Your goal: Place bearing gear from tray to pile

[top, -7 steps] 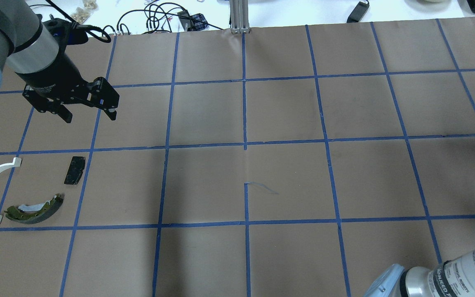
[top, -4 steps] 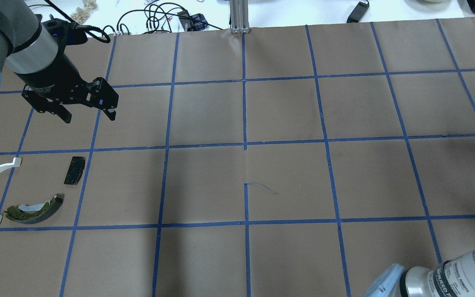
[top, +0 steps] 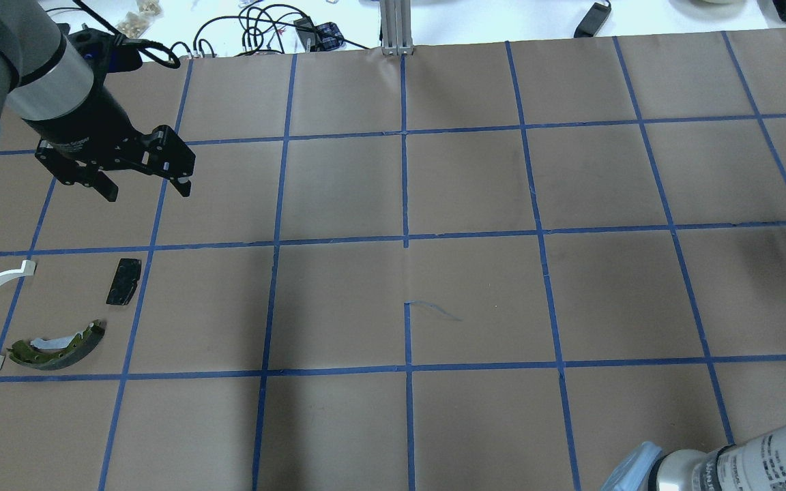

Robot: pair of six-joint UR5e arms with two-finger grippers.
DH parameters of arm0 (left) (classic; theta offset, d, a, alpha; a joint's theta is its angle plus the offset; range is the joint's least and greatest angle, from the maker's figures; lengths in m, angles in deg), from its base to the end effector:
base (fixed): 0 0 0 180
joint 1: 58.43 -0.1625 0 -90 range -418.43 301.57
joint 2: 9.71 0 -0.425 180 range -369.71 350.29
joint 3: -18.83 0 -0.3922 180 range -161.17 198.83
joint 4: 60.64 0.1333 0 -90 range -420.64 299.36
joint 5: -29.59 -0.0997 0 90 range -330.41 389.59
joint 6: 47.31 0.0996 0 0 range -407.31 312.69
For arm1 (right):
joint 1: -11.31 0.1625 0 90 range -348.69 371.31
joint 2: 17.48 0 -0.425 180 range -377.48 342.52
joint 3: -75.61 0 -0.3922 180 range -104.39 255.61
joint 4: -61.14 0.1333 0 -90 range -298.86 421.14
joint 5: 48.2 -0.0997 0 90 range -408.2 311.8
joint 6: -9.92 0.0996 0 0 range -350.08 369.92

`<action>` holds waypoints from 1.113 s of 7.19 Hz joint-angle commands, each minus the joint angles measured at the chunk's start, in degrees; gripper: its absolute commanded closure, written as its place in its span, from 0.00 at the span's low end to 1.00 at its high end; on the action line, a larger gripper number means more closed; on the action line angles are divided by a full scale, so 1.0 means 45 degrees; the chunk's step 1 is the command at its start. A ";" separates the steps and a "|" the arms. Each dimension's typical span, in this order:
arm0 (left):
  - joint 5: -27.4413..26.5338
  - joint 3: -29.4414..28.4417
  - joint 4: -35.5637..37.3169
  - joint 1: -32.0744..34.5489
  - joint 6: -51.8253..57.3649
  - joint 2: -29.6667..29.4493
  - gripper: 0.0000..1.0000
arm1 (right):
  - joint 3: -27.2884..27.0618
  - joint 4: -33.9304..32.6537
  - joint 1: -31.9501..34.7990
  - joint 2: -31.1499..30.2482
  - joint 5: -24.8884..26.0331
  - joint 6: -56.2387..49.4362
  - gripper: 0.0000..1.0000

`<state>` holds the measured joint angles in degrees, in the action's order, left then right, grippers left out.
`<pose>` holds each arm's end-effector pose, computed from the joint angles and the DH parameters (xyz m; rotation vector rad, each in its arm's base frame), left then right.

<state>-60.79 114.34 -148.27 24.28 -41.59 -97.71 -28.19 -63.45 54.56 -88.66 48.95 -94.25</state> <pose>-0.0714 -0.4873 0.4617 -0.0429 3.1368 0.0322 -0.3327 -0.4789 0.2580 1.4729 -2.6961 -0.1725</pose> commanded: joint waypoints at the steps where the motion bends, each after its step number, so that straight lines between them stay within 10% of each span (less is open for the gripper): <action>1: -0.0091 -0.0013 0.0177 -0.0098 -0.0039 -0.0094 0.00 | -0.1576 0.0090 0.2891 -0.1890 -0.0377 0.6279 1.00; 8: -0.0053 -0.0071 0.0235 -0.0548 0.0117 -0.0543 0.00 | 0.0129 0.0243 1.4066 -0.0830 -0.2605 2.5138 1.00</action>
<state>-60.92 114.16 -147.32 21.87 -41.18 -100.03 -30.69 -62.60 109.64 -95.53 38.35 5.89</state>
